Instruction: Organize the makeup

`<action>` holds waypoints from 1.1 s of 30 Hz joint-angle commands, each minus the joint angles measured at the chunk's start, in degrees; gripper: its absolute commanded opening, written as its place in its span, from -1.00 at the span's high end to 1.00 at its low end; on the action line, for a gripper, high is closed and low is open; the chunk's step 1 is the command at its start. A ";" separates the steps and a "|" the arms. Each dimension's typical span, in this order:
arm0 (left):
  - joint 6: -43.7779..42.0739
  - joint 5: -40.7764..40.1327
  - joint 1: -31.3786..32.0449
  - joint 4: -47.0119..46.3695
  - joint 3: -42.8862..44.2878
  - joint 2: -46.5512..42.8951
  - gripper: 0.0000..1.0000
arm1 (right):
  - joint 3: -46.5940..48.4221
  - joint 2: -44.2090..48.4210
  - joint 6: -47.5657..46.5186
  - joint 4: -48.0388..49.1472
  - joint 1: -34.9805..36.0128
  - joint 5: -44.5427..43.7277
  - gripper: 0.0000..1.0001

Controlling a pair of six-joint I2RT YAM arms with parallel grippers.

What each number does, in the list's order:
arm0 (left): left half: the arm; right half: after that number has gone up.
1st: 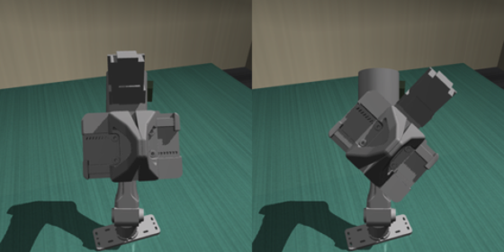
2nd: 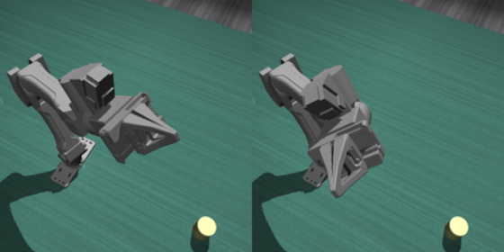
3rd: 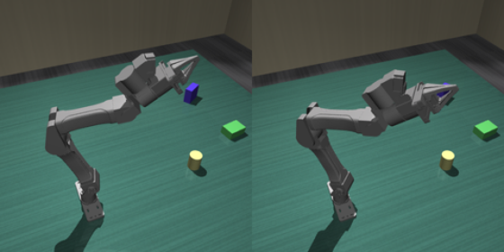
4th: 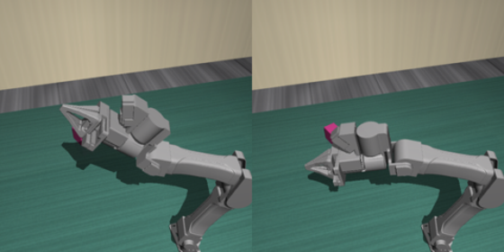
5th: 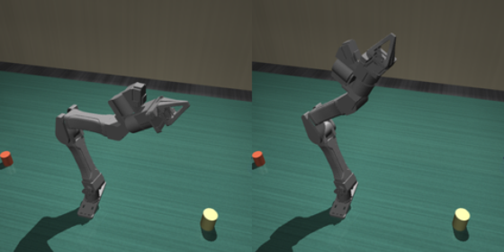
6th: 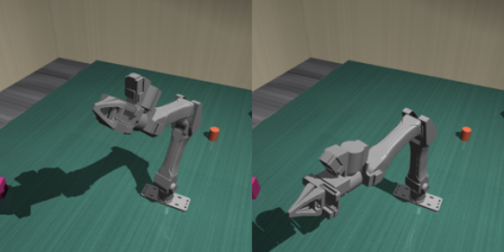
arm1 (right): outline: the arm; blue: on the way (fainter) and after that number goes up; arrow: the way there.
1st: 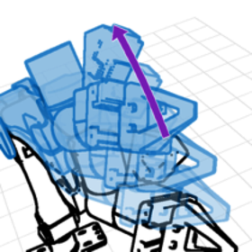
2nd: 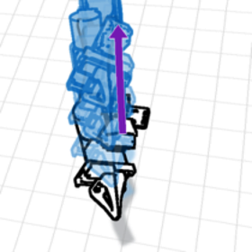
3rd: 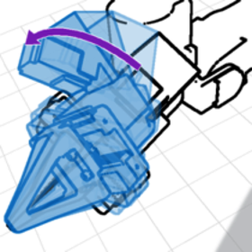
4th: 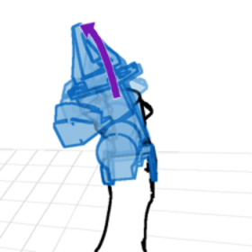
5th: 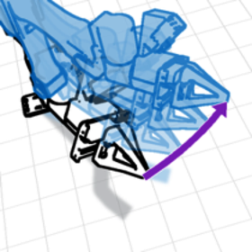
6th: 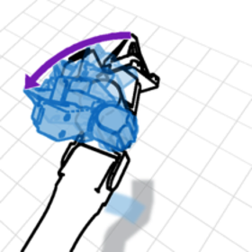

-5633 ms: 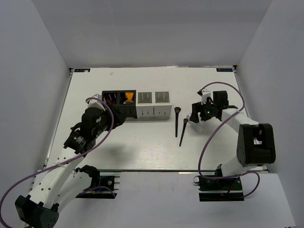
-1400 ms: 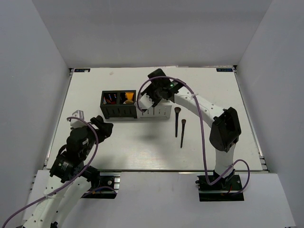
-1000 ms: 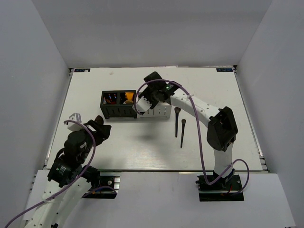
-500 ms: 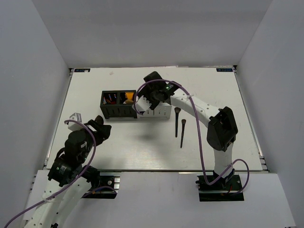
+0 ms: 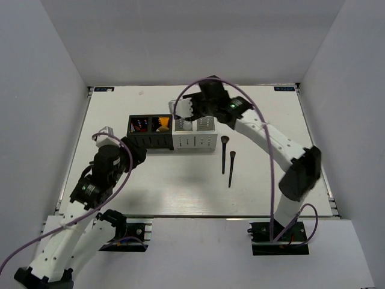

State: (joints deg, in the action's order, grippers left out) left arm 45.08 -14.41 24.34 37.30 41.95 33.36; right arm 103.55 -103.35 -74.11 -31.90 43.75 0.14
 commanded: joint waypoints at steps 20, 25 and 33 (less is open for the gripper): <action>12.99 -10.37 -18.53 11.48 26.25 28.77 -0.40 | -41.49 27.41 47.03 19.94 -20.36 20.77 0.25; 9.62 -6.16 -25.99 8.93 30.19 32.54 -0.40 | -43.51 29.52 50.11 21.79 -23.00 22.70 0.25; -19.13 4.13 -33.47 2.17 34.34 36.42 -0.25 | -47.03 31.46 51.61 23.64 -26.78 24.20 0.25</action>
State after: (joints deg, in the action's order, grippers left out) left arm 38.41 -14.98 -7.46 43.33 75.18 72.14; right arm 57.54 -73.47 -24.34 -11.27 18.06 22.41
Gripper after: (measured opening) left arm 0.630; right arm 0.374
